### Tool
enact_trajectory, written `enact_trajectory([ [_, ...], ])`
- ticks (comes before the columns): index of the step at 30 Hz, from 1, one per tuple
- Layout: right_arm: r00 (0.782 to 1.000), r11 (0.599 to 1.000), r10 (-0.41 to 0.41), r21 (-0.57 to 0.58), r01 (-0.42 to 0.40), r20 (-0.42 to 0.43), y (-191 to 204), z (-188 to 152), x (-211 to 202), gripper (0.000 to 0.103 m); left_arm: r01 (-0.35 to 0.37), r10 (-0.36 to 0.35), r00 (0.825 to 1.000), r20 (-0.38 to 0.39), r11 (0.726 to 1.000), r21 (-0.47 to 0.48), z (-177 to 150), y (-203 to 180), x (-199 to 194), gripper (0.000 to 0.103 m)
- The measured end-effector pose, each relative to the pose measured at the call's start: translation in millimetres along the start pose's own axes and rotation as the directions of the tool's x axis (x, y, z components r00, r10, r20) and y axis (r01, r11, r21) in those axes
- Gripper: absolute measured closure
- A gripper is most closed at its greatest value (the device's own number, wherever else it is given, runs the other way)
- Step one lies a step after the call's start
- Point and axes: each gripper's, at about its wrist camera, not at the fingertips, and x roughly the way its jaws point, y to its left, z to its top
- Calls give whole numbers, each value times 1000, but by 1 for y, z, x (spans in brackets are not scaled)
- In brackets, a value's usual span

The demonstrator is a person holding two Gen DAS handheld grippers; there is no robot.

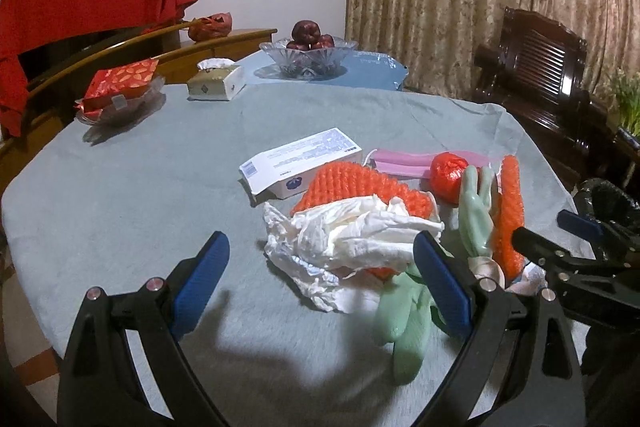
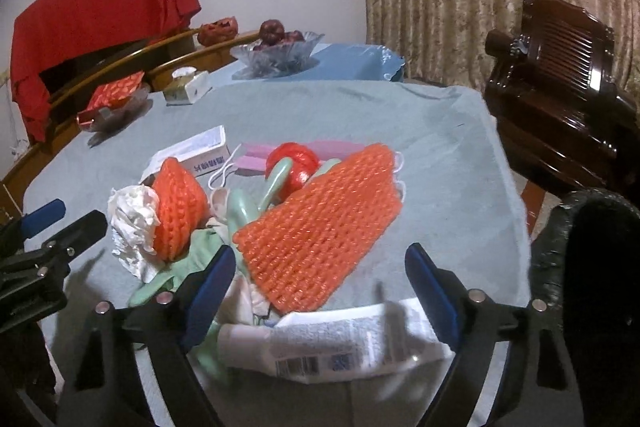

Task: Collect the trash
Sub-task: 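Grasp the orange foam net with the right gripper while the left gripper grasps tissue, then carry the orange foam net and tissue to the bin and release them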

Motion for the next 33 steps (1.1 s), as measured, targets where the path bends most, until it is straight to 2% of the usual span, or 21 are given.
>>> enact_trajectory([
  [3,999,1000,22,-15,-22,-25,3,1,11,31,15,-15,1000,-4,1000,0,-1,-2,5,13],
  [5,998,999,44,-27,-45,-41,5,2,15,50,21,-21,1000,-10,1000,0,-1,-4,10,13],
  [6,997,998,55,-28,-57,-48,4,1,16,54,23,-23,1000,-13,1000,-2,0,-4,12,15],
  [11,990,992,123,-30,-125,-62,4,0,14,91,43,-43,998,-39,999,-1,0,-9,22,29],
  [13,990,991,126,-38,-128,-60,3,-1,10,93,51,-51,998,-43,999,2,0,-12,23,35],
  [15,990,991,129,-29,-130,-54,1,-1,7,94,64,-63,996,-57,998,1,-1,-15,26,49],
  [16,990,991,132,-22,-134,-51,0,-1,5,94,69,-69,996,-64,998,-3,-1,-16,27,52],
  [18,990,990,136,-18,-137,-46,-1,0,3,95,71,-72,995,-72,997,-8,-3,-17,29,64],
  [20,989,990,141,-18,-142,-36,-2,2,-1,95,71,-72,995,-74,997,-8,-4,-17,29,70],
  [23,988,988,154,-9,-154,-25,-2,6,-7,96,67,-69,995,-76,998,-19,-5,-14,26,75],
  [27,987,987,161,-2,-161,-9,-2,9,-15,96,73,-75,995,-67,997,-22,-5,-12,18,89],
  [33,987,987,160,10,-160,15,-7,13,-28,96,75,-76,995,-57,997,-31,-5,-12,4,93],
])
